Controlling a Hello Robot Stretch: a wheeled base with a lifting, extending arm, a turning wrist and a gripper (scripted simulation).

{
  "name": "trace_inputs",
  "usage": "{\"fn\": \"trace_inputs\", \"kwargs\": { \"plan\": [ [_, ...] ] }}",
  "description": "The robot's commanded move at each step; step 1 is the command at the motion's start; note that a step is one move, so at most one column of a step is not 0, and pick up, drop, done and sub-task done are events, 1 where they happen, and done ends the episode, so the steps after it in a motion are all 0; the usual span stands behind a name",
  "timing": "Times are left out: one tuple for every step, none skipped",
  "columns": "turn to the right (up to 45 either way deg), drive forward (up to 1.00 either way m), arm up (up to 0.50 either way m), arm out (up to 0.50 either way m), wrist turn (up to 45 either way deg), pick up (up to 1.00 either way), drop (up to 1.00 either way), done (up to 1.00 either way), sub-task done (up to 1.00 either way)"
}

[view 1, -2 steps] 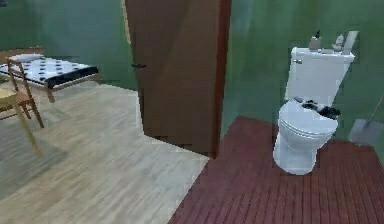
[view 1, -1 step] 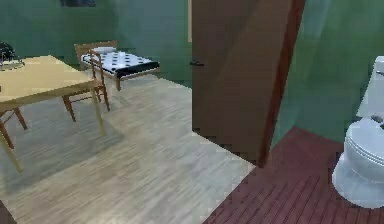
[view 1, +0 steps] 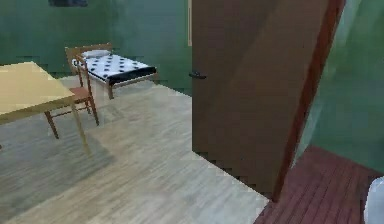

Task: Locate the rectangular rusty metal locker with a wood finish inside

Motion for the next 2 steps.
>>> {"fn": "trace_inputs", "kwargs": {
  "plan": [
    [-33.0, 0.0, 0.0, 0.0, 0.0, 0.0, 0.0, 0.0, 0.0],
    [0.0, 0.95, 0.0, 0.0, 0.0, 0.0, 0.0, 0.0, 0.0]
  ]
}}
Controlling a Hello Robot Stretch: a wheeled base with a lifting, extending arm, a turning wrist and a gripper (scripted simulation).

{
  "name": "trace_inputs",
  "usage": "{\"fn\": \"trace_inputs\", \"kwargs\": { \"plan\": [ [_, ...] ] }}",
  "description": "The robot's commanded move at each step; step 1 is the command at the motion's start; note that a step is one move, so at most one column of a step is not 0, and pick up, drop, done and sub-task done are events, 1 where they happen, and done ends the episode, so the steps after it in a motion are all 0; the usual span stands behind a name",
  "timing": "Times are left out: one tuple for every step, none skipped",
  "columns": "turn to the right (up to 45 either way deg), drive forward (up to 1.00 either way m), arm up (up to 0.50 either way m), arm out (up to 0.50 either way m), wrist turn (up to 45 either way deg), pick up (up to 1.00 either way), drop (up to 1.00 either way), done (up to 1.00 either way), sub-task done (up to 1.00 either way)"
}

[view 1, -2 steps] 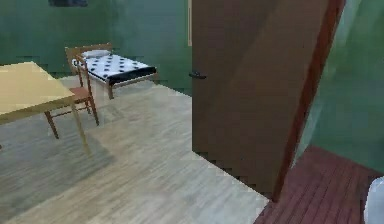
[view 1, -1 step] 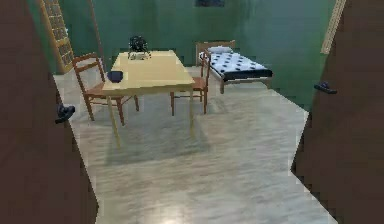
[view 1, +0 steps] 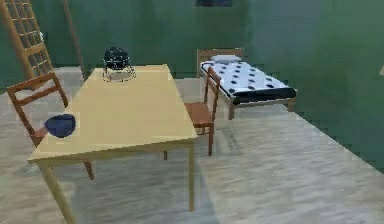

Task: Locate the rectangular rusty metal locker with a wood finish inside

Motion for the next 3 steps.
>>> {"fn": "trace_inputs", "kwargs": {
  "plan": [
    [-45.0, 0.0, 0.0, 0.0, 0.0, 0.0, 0.0, 0.0, 0.0],
    [-12.0, 0.0, 0.0, 0.0, 0.0, 0.0, 0.0, 0.0, 0.0],
    [0.0, 0.65, 0.0, 0.0, 0.0, 0.0, 0.0, 0.0, 0.0]
  ]
}}
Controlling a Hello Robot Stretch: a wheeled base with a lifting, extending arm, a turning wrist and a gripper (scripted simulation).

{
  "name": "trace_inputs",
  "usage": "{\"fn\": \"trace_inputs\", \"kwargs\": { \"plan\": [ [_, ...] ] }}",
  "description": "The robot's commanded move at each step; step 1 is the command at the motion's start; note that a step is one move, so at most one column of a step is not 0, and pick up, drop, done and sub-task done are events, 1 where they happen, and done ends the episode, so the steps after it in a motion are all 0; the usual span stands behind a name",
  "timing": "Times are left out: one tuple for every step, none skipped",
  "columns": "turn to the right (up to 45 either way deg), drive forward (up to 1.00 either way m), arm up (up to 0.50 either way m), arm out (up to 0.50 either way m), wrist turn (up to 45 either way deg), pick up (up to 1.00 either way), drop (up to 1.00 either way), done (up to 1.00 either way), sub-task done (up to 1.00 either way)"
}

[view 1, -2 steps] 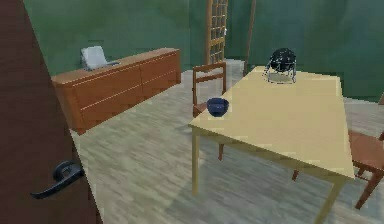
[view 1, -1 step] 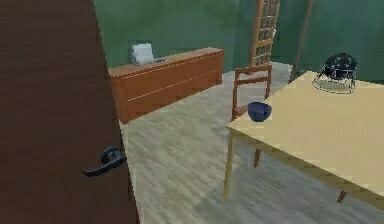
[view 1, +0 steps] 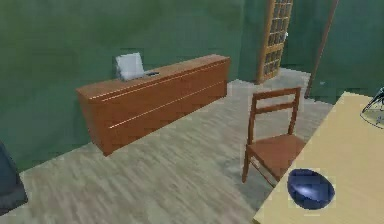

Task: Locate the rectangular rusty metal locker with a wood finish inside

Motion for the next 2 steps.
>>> {"fn": "trace_inputs", "kwargs": {
  "plan": [
    [-30.0, 0.0, 0.0, 0.0, 0.0, 0.0, 0.0, 0.0, 0.0],
    [-3.0, 0.0, 0.0, 0.0, 0.0, 0.0, 0.0, 0.0, 0.0]
  ]
}}
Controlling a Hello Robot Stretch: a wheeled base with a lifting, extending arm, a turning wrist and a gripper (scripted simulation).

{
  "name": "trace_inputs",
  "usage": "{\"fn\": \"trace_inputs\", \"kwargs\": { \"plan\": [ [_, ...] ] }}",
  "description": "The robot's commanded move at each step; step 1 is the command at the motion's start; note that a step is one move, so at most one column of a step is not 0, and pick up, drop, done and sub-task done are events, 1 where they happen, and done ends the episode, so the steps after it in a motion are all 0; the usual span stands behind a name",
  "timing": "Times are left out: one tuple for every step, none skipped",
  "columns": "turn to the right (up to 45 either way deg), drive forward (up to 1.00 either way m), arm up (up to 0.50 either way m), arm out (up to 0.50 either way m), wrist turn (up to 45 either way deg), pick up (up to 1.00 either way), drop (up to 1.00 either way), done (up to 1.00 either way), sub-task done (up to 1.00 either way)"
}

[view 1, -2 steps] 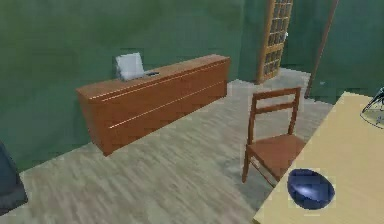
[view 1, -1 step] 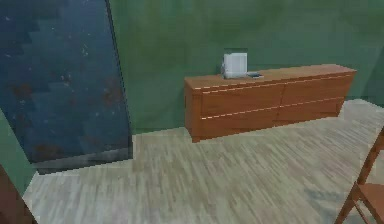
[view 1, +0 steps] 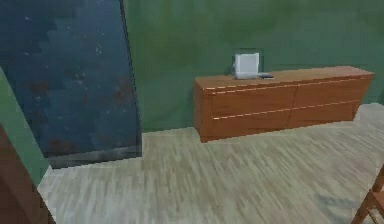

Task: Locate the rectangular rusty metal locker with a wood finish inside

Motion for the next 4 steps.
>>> {"fn": "trace_inputs", "kwargs": {
  "plan": [
    [0.0, 1.0, 0.0, 0.0, 0.0, 0.0, 0.0, 0.0, 0.0],
    [0.0, 0.25, 0.0, 0.0, 0.0, 0.0, 0.0, 0.0, 0.0],
    [-45.0, 0.0, 0.0, 0.0, 0.0, 0.0, 0.0, 0.0, 0.0],
    [-15.0, 0.0, 0.0, 0.0, 0.0, 0.0, 0.0, 0.0, 0.0]
  ]
}}
